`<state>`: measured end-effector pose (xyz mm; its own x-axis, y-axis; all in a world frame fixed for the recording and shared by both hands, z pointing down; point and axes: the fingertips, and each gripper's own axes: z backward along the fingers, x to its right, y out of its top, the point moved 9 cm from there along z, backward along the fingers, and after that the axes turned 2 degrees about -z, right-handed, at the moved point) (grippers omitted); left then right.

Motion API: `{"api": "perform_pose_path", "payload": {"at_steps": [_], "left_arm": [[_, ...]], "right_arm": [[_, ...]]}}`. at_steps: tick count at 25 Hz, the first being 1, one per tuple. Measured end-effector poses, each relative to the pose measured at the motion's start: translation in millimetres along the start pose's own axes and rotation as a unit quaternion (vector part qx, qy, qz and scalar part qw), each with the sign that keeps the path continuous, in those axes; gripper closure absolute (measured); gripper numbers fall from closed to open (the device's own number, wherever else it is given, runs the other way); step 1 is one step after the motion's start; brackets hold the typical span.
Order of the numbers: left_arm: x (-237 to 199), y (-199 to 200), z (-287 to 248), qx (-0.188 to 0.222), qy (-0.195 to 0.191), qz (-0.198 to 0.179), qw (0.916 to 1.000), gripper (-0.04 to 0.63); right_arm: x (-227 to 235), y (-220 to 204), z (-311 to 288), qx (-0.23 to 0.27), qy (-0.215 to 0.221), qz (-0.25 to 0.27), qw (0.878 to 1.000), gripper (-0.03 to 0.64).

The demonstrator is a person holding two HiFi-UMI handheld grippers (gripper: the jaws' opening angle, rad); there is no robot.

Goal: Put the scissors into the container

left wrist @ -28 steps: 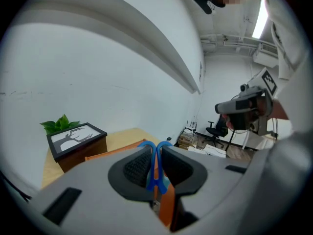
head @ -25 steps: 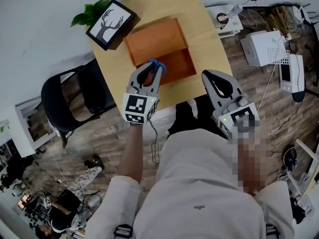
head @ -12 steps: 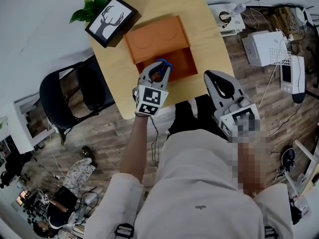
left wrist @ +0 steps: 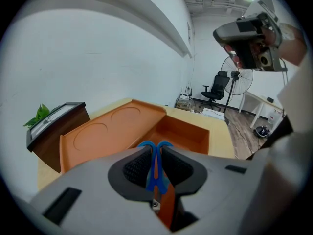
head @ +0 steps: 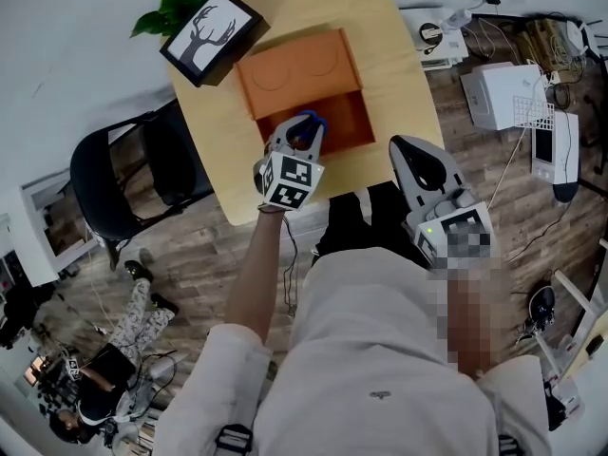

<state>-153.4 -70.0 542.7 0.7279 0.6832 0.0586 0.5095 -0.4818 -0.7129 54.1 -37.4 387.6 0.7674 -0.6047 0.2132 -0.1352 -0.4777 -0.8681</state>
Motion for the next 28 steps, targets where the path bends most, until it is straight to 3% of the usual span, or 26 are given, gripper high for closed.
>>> {"api": "perform_pose_path", "payload": {"at_steps": [14, 28], "left_arm": [[-4, -8, -25, -0.061, -0.012, 0.002, 0.9981, 0.531], [-5, -13, -31, -0.074, -0.019, -0.012, 0.997, 0.527]], "right_arm": [[-2, -3, -6, -0.018, 0.006, 0.001, 1.0, 0.618], [-8, -2, -9, -0.024, 0.007, 0.001, 1.0, 0.618]]}}
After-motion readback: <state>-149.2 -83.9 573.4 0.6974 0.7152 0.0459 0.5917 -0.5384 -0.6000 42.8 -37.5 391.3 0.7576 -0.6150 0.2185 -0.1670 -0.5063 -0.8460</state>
